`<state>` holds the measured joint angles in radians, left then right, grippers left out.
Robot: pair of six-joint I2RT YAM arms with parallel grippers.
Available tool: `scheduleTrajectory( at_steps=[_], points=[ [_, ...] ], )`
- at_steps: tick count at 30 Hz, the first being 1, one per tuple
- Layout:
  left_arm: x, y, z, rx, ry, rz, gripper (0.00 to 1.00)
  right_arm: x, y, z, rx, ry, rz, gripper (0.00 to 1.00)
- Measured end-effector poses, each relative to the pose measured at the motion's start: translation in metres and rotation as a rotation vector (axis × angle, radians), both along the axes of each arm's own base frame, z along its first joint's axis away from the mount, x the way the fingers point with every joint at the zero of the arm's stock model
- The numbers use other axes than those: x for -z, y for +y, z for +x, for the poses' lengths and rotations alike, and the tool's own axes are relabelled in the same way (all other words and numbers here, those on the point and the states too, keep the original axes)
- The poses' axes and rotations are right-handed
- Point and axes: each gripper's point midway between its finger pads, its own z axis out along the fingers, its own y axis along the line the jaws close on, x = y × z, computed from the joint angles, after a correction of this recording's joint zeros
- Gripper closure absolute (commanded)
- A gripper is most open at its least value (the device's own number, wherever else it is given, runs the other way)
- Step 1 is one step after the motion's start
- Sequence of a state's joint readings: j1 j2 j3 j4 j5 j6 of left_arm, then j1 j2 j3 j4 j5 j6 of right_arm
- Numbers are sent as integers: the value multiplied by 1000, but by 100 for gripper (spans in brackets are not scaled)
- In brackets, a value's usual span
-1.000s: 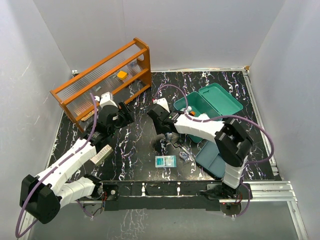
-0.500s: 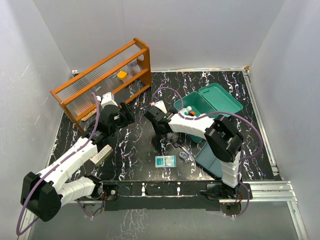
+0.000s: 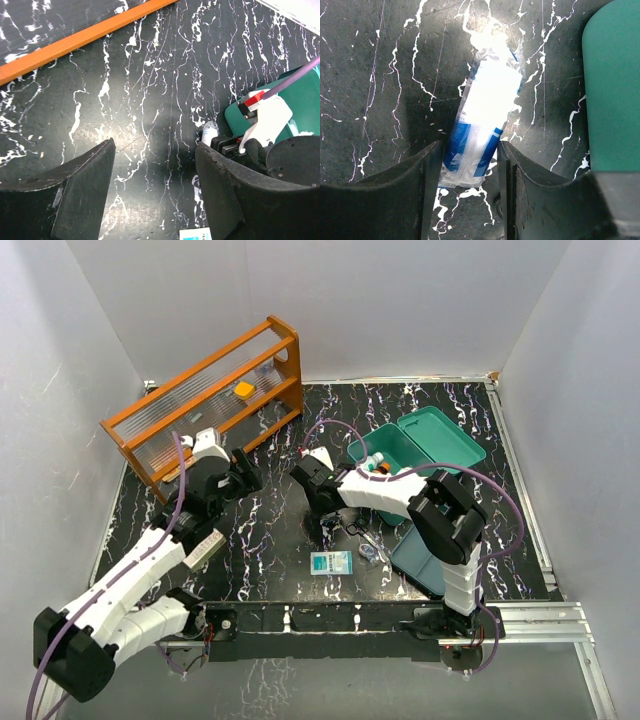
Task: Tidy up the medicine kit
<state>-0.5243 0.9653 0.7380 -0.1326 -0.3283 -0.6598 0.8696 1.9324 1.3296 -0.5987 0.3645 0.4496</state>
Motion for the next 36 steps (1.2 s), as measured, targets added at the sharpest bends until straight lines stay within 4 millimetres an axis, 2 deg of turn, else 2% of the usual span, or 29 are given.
scheduleTrajectory(
  at_steps=[9, 12, 16, 20, 25, 30, 36],
  points=[
    [-15, 22, -24, 50, -81, 104, 33, -2, 3, 2, 27, -18, 31, 50],
    [-24, 25, -30, 66, -116, 113, 33, -5, 1, 3, 33, -26, 34, 54],
    [-34, 28, -33, 73, -153, 118, 32, -8, 0, 6, 49, -33, 50, 57],
    [-36, 30, -35, 76, -164, 123, 32, -7, -2, 10, 80, -32, 66, 51],
    [-34, 30, -35, 79, -160, 132, 32, -7, -3, 12, 102, -32, 81, 51],
    [-34, 30, -35, 78, -159, 134, 32, -2, -1, 13, 108, -23, 86, 57],
    [-32, 32, -34, 71, -154, 140, 32, 4, 2, 13, 120, -12, 90, 71]
  ],
)
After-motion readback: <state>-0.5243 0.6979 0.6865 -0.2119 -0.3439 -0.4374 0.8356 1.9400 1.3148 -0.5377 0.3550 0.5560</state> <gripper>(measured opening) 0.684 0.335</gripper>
